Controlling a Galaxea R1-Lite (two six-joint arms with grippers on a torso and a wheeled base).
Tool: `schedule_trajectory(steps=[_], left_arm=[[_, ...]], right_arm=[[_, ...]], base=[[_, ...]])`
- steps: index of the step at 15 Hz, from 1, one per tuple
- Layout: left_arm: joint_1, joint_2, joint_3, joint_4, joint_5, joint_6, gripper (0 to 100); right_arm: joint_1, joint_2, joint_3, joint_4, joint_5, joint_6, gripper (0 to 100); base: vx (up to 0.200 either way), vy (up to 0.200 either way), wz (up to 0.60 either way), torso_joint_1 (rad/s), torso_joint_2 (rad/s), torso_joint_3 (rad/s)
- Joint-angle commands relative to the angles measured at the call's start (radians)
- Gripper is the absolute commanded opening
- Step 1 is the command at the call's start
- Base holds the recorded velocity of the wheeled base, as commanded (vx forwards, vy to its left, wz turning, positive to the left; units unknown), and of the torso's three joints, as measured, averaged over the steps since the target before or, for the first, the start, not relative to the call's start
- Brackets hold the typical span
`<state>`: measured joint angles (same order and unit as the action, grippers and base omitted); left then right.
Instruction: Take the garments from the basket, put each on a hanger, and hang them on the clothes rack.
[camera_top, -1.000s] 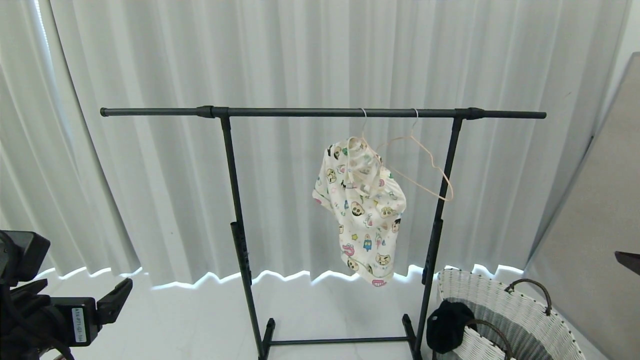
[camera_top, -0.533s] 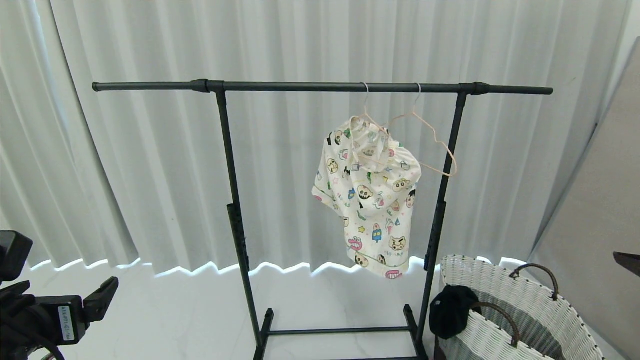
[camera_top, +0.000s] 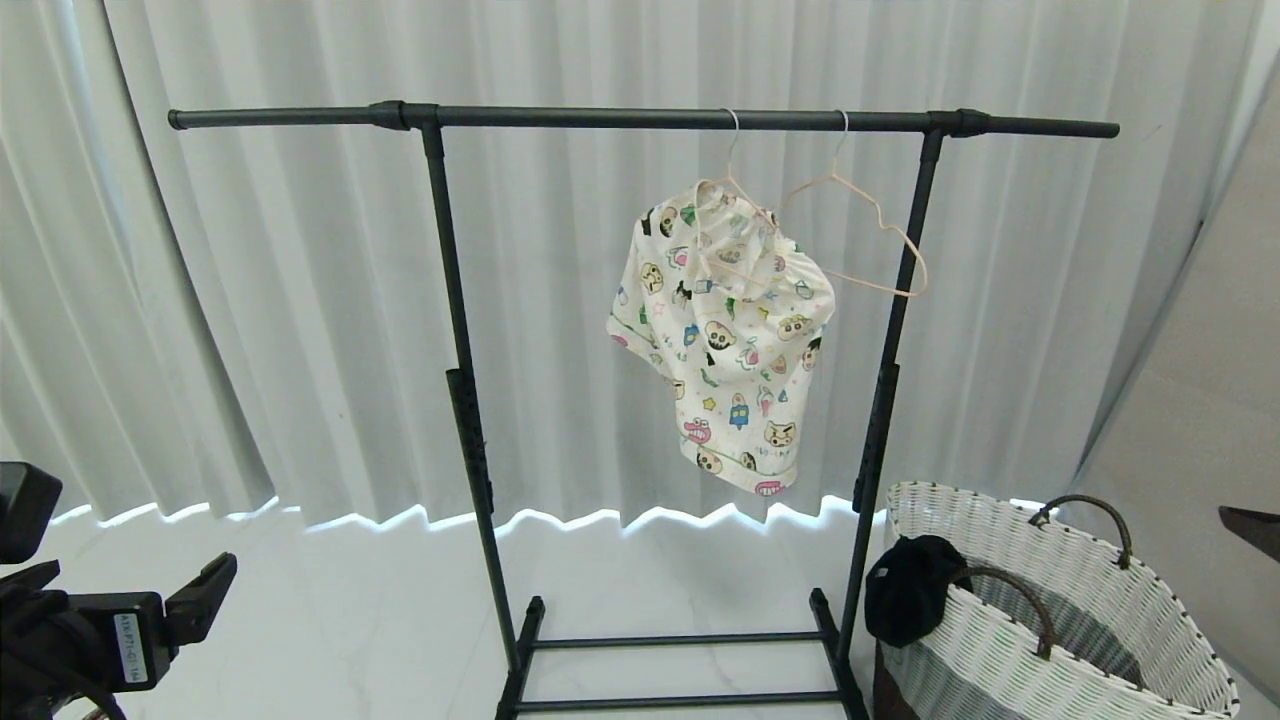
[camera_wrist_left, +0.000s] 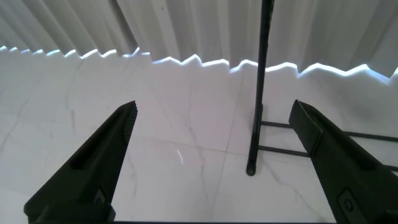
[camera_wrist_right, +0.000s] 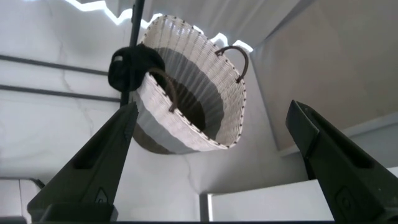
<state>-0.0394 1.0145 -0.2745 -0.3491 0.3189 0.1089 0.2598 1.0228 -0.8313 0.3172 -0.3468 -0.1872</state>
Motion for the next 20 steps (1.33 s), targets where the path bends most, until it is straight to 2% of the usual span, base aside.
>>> schedule_trajectory(steps=[1, 7, 8, 12, 17, 20], left_arm=[[-0.002, -0.010, -0.002, -0.001, -0.003, -0.002, 100], [-0.011, -0.033, 0.006, -0.001, -0.018, 0.006, 100], [-0.011, -0.030, 0.006, -0.001, -0.018, 0.006, 100], [-0.011, -0.028, 0.004, -0.001, -0.018, 0.006, 100], [-0.011, -0.027, 0.001, -0.001, -0.018, 0.006, 100], [-0.011, -0.024, 0.001, -0.001, -0.018, 0.006, 100]], right_arm=[[0.001, 0.000, 0.041, -0.029, 0.000, -0.001, 100], [0.001, -0.003, 0.070, -0.043, 0.003, -0.001, 100], [0.003, -0.001, 0.070, -0.043, 0.006, -0.003, 100], [0.003, 0.003, 0.070, -0.052, 0.104, -0.003, 100], [0.003, 0.039, 0.072, -0.081, 0.135, -0.001, 100], [0.003, 0.063, 0.072, -0.083, 0.195, 0.000, 100]], base=[[0.000, 0.000, 0.00, -0.027, 0.11, 0.076], [0.000, -0.200, 0.00, -0.008, 0.03, 0.015], [0.200, -0.200, 0.00, -0.002, 0.00, 0.007], [0.200, 0.000, 0.00, 0.002, 0.00, 0.005], [0.200, 0.000, 0.00, 0.005, 0.00, 0.005], [0.200, 0.000, 0.00, 0.004, 0.00, 0.002]])
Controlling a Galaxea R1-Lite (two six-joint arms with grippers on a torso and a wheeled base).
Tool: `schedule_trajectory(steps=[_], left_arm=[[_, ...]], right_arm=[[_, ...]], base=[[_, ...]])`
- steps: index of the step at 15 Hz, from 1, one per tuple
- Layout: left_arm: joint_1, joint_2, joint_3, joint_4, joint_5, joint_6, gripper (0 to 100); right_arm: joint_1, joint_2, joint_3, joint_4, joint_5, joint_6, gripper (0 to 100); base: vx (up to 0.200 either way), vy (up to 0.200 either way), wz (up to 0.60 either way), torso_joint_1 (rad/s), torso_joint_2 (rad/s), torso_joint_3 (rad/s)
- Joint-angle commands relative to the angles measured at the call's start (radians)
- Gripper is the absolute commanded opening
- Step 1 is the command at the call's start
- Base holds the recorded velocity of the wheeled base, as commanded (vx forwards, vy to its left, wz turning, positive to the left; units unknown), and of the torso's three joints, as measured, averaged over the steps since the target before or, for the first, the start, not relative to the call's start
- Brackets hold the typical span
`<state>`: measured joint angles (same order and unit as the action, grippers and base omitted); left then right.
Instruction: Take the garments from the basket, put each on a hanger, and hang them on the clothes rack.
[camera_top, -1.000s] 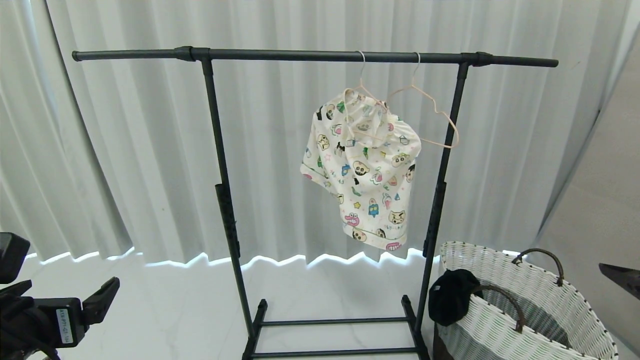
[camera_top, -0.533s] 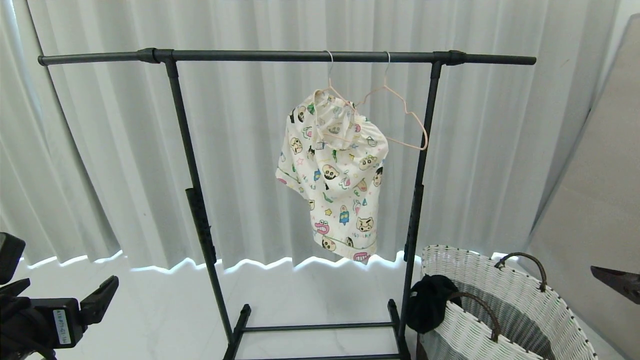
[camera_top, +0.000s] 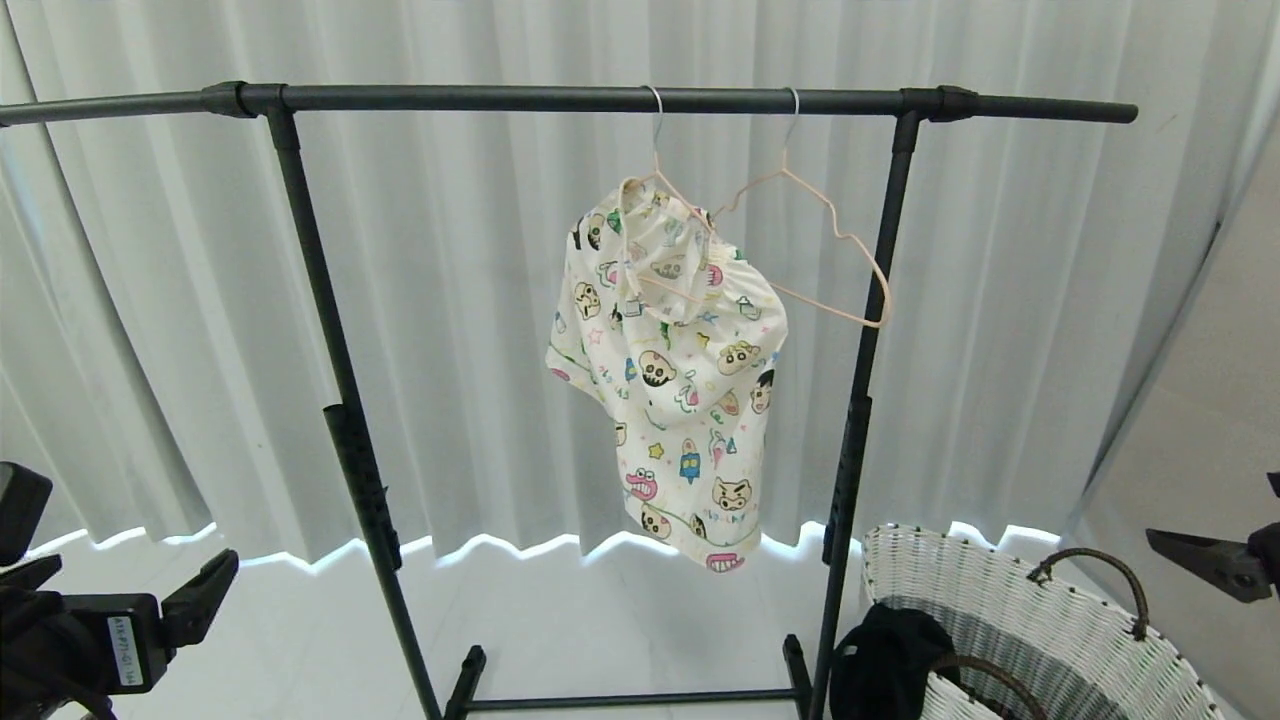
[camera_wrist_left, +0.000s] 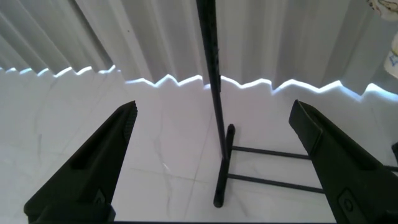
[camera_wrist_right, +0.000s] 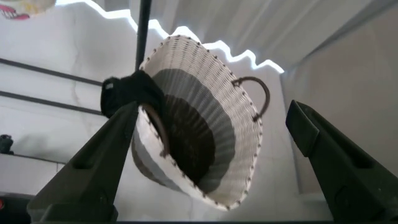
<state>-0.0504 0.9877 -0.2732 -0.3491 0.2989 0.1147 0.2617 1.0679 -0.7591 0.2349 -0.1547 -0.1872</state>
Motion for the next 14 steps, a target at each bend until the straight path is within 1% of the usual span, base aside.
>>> schedule_trajectory(steps=[1, 3, 5, 6, 7, 9, 10, 11, 12, 14], left_arm=[[-0.002, 0.005, 0.000, -0.001, 0.000, 0.000, 100], [0.000, 0.006, 0.005, -0.001, 0.000, 0.000, 100], [-0.002, 0.006, 0.011, -0.001, 0.000, 0.000, 100], [-0.005, 0.005, 0.011, -0.001, -0.006, 0.000, 100], [-0.012, 0.003, 0.012, -0.001, -0.018, 0.000, 100], [-0.012, 0.000, 0.014, -0.001, -0.052, 0.000, 100], [-0.012, -0.001, 0.015, -0.001, -0.073, 0.000, 100], [-0.012, -0.001, 0.017, -0.001, -0.126, 0.000, 100], [-0.012, 0.002, 0.015, -0.001, -0.153, 0.003, 100], [-0.012, 0.012, 0.014, -0.001, -0.175, 0.016, 100]], right_arm=[[-0.001, 0.026, 0.003, 0.000, 0.007, 0.000, 100], [0.001, 0.070, 0.024, -0.016, 0.012, 0.005, 100], [0.001, 0.112, 0.090, -0.109, 0.018, 0.006, 100], [0.001, 0.147, 0.155, -0.193, 0.018, 0.006, 100], [0.005, 0.175, 0.205, -0.246, 0.020, 0.006, 100], [0.019, 0.238, 0.299, -0.316, 0.041, 0.006, 100], [0.028, 0.257, 0.322, -0.332, 0.052, 0.006, 100], [0.053, 0.313, 0.357, -0.370, 0.080, 0.006, 100], [0.079, 0.362, 0.374, -0.408, 0.096, 0.008, 100], [0.120, 0.477, 0.380, -0.480, 0.098, 0.012, 100]], base=[[0.200, 0.000, 0.00, 0.002, 0.00, -0.002], [0.200, 0.000, 0.00, 0.002, 0.00, 0.002], [0.200, 0.000, 0.00, 0.007, 0.01, 0.002], [0.000, 0.000, 0.00, 0.000, 0.00, 0.000], [0.000, 0.000, 0.00, 0.000, 0.00, 0.000], [0.000, 0.000, 0.00, 0.000, 0.00, 0.000], [0.000, 0.000, 0.00, 0.000, 0.00, 0.000], [0.000, 0.000, 0.00, 0.000, 0.00, 0.000], [0.000, 0.000, 0.00, 0.000, 0.00, 0.000], [0.000, 0.000, 0.00, 0.000, 0.00, 0.000]])
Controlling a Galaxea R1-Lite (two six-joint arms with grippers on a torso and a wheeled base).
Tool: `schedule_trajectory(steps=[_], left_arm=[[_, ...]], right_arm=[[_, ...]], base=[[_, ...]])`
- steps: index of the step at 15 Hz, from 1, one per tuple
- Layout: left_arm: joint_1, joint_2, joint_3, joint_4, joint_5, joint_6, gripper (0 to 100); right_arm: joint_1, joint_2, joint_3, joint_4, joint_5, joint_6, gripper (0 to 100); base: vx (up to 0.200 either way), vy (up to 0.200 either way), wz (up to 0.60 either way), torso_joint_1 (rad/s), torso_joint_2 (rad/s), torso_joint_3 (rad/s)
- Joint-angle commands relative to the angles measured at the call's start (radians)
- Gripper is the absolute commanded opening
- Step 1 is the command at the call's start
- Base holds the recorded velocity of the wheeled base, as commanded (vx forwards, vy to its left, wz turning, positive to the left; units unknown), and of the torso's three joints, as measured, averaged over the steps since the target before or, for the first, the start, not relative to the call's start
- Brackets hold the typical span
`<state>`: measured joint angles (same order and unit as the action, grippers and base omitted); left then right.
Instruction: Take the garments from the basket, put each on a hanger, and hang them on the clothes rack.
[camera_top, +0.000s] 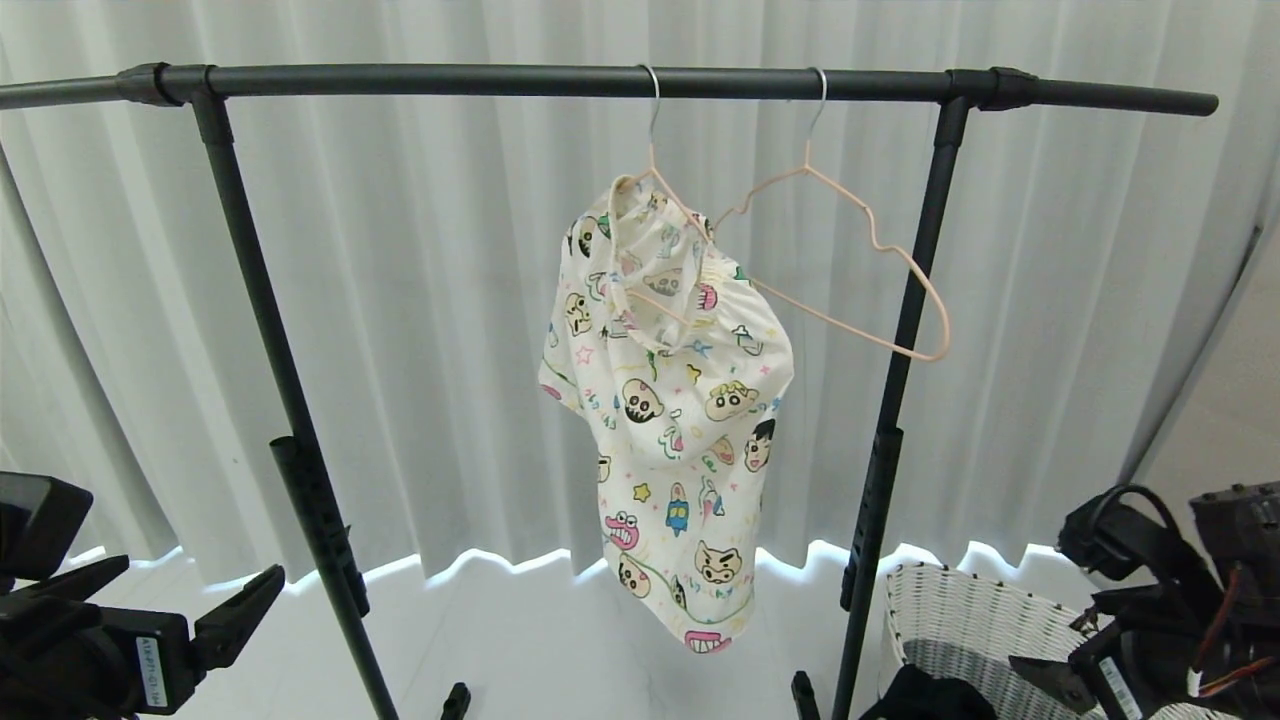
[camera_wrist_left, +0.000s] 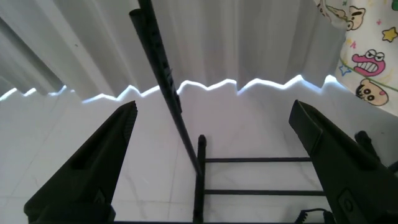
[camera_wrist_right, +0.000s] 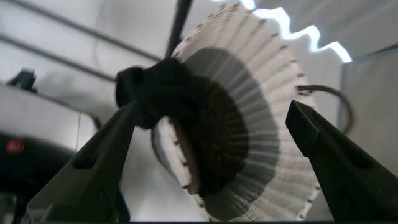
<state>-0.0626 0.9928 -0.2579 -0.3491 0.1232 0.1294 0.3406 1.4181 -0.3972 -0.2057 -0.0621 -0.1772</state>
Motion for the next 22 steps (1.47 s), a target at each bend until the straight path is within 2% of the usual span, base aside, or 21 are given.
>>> schedule_trajectory(steps=[1, 3, 6, 10, 15, 19, 20, 22], left_arm=[[-0.002, 0.007, -0.003, -0.001, -0.008, 0.001, 100], [-0.046, -0.019, 0.005, -0.001, -0.046, -0.002, 100], [-0.134, -0.082, 0.089, -0.001, -0.131, 0.001, 100], [-0.141, -0.082, 0.086, -0.001, -0.131, 0.012, 100], [-0.141, -0.083, 0.085, -0.001, -0.131, 0.024, 100], [-0.141, -0.083, 0.083, -0.001, -0.131, 0.026, 100], [-0.141, -0.083, 0.085, -0.001, -0.131, 0.026, 100], [-0.141, -0.083, 0.085, -0.001, -0.131, 0.026, 100]], right_arm=[[0.057, 0.194, 0.018, -0.077, 0.005, 0.018, 100], [0.100, 0.300, 0.023, -0.119, -0.001, 0.048, 100], [0.152, 0.412, 0.028, -0.176, -0.007, 0.113, 100], [0.158, 0.579, 0.028, -0.313, -0.143, 0.136, 100], [0.144, 0.697, 0.024, -0.431, -0.235, 0.185, 100], [0.143, 0.705, 0.021, -0.440, -0.266, 0.188, 100], [0.143, 0.706, 0.023, -0.462, -0.266, 0.186, 0], [0.144, 0.700, 0.023, -0.477, -0.269, 0.185, 0]], base=[[0.000, 0.000, 0.00, 0.000, 0.00, 0.000], [0.000, 0.000, 0.00, 0.000, 0.00, 0.000], [0.000, 0.000, 0.00, 0.000, 0.00, 0.000], [0.000, 0.000, 0.00, 0.000, 0.00, 0.000], [0.000, 0.000, 0.00, 0.000, 0.00, 0.000], [0.000, 0.000, 0.00, 0.000, 0.00, 0.000], [0.000, 0.000, 0.00, 0.000, 0.00, 0.000], [0.000, 0.000, 0.00, 0.000, 0.00, 0.000]])
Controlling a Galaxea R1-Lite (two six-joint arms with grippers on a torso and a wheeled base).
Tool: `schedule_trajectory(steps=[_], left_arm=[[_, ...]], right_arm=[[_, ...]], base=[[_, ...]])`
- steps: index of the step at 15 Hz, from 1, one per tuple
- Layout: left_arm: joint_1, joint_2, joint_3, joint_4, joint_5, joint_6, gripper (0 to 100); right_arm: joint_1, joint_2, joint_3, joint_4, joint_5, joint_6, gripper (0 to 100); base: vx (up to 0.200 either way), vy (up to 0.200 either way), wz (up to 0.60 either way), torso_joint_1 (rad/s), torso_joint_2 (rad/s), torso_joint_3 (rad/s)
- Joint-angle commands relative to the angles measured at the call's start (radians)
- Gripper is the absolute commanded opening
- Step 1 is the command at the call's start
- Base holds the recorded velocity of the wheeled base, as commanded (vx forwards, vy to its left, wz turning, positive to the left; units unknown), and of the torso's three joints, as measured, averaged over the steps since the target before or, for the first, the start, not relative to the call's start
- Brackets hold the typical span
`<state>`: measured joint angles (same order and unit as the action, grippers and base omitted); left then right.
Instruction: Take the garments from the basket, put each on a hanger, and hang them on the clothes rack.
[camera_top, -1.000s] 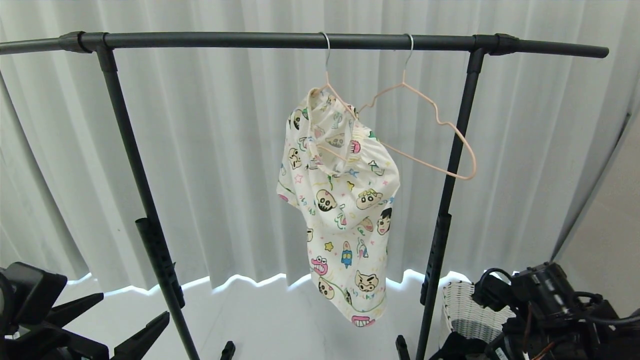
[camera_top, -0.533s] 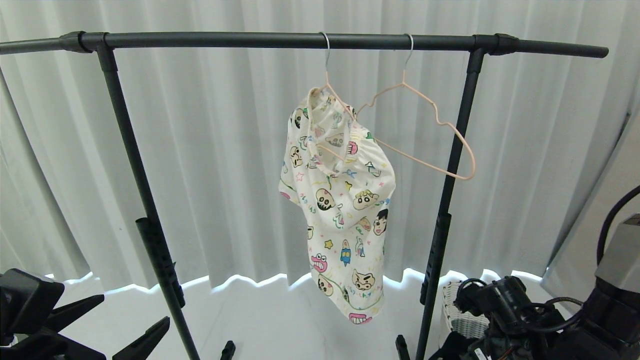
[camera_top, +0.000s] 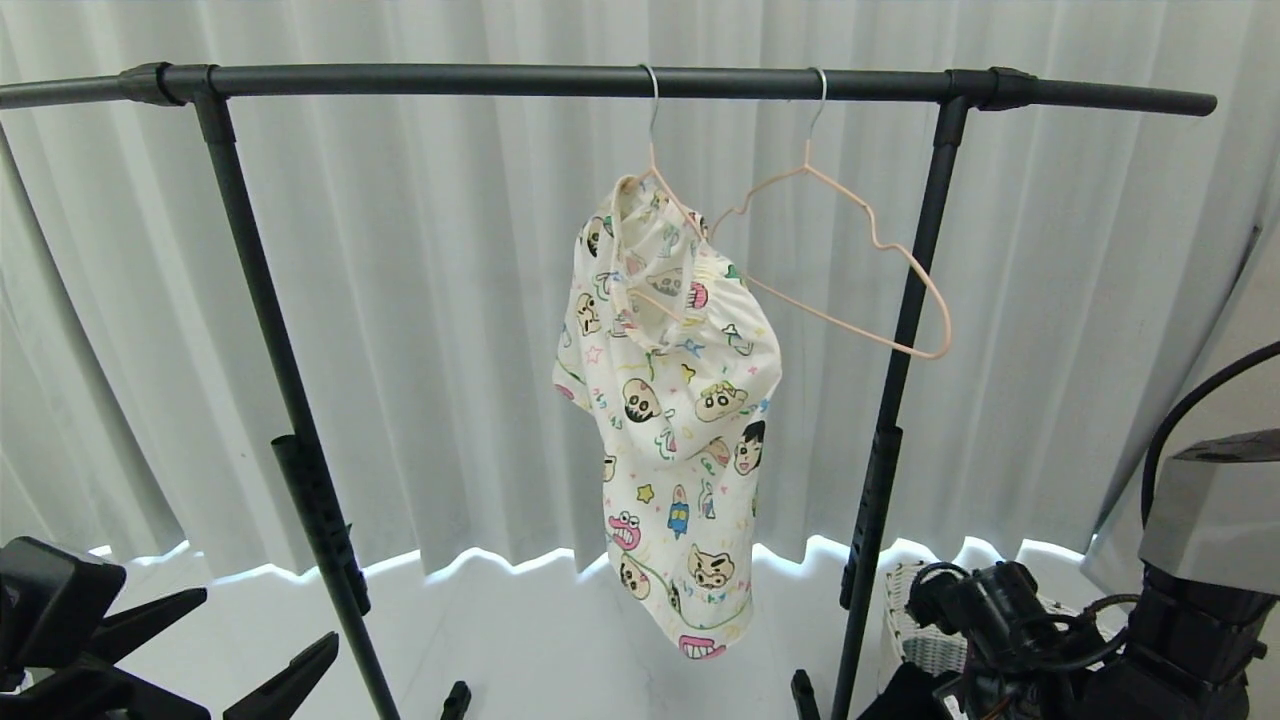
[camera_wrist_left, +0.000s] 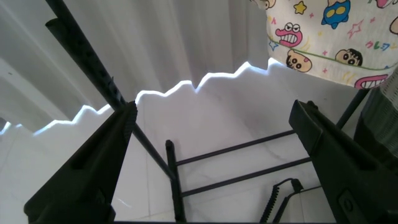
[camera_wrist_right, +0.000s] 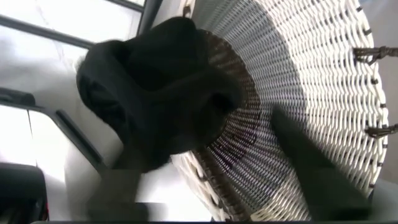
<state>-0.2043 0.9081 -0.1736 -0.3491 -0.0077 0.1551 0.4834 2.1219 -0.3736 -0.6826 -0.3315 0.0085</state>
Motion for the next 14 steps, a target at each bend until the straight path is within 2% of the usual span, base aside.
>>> schedule_trajectory(steps=[1, 4, 5, 6, 7, 9, 10, 11, 14], left_arm=[[0.000, 0.002, 0.000, -0.001, 0.000, 0.000, 100], [0.000, 0.003, 0.006, -0.001, 0.000, 0.000, 100], [0.000, 0.006, 0.003, -0.001, 0.000, 0.001, 100], [0.000, 0.006, 0.003, -0.001, 0.000, 0.001, 100], [0.000, 0.008, 0.005, -0.001, 0.000, 0.006, 100], [0.000, 0.009, 0.002, -0.001, 0.000, 0.035, 100], [0.000, 0.012, -0.001, -0.001, 0.000, 0.041, 100], [0.000, 0.015, -0.010, -0.001, 0.000, 0.057, 100], [0.000, 0.012, -0.012, -0.001, 0.000, 0.057, 100]], right_arm=[[0.001, -0.042, -0.001, 0.001, 0.000, -0.002, 0], [0.003, -0.171, -0.013, 0.070, 0.002, -0.007, 0], [0.012, -0.289, -0.065, 0.182, 0.003, -0.007, 0], [0.014, -0.342, -0.099, 0.255, 0.003, -0.007, 0], [0.015, -0.441, -0.189, 0.408, 0.009, -0.005, 0], [0.027, -0.547, -0.341, 0.607, 0.009, -0.005, 0], [0.034, -0.565, -0.373, 0.647, 0.009, -0.005, 0], [0.058, -0.611, -0.446, 0.745, 0.009, -0.005, 0], [0.096, -0.654, -0.515, 0.837, 0.009, -0.005, 0]], base=[[0.000, 0.000, 0.00, 0.000, 0.00, 0.000], [0.000, 0.000, 0.00, 0.000, 0.00, 0.000], [0.000, 0.000, 0.00, 0.000, 0.00, 0.000], [0.000, 0.000, 0.00, 0.000, 0.00, 0.000], [0.000, 0.000, 0.00, 0.000, 0.00, 0.000], [0.000, 0.000, 0.00, 0.000, 0.00, 0.000], [0.000, 0.000, 0.00, 0.000, 0.00, 0.000], [0.000, 0.000, 0.00, 0.000, 0.00, 0.000], [-0.200, 0.000, 0.00, 0.009, 0.00, 0.005]])
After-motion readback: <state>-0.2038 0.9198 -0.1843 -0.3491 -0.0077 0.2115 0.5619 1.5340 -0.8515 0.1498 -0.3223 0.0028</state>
